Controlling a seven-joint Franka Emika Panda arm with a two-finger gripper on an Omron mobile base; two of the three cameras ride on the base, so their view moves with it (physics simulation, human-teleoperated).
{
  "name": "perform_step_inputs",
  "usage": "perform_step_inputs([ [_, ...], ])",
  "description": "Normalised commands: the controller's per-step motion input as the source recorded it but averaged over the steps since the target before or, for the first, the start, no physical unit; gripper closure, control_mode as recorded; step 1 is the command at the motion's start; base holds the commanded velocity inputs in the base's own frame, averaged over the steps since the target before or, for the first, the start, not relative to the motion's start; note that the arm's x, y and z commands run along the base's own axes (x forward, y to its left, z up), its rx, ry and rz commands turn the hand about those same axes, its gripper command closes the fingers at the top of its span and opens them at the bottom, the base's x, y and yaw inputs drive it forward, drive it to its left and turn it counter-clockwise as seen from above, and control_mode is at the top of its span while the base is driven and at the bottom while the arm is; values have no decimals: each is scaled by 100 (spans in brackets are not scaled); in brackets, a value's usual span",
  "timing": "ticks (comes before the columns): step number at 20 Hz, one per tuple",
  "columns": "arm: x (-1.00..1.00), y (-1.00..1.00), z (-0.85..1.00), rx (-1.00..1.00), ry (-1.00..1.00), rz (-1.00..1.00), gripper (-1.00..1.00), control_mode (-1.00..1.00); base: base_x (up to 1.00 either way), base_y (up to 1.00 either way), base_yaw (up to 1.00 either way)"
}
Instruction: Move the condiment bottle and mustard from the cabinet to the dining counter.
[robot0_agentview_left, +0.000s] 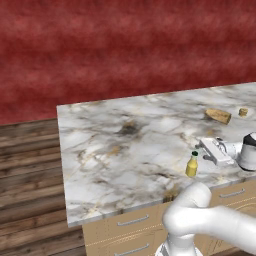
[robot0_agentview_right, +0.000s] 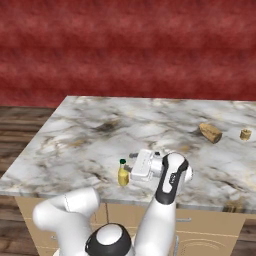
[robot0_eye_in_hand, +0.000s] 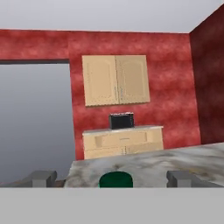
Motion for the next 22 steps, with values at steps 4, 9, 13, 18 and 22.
perform_step_inputs([
  [4,-58,0,45,-1,4,-3,-100,-100,0,0,0],
  [9,-84,0,54,-8,14,-14,-100,-100,0,0,0],
  [13,-90,0,67,-9,23,-20,-100,-100,0,0,0],
  [18,-86,4,83,-7,28,-24,-100,-100,0,0,0],
  [22,-78,24,86,-10,22,-28,-100,-100,0,0,0],
])
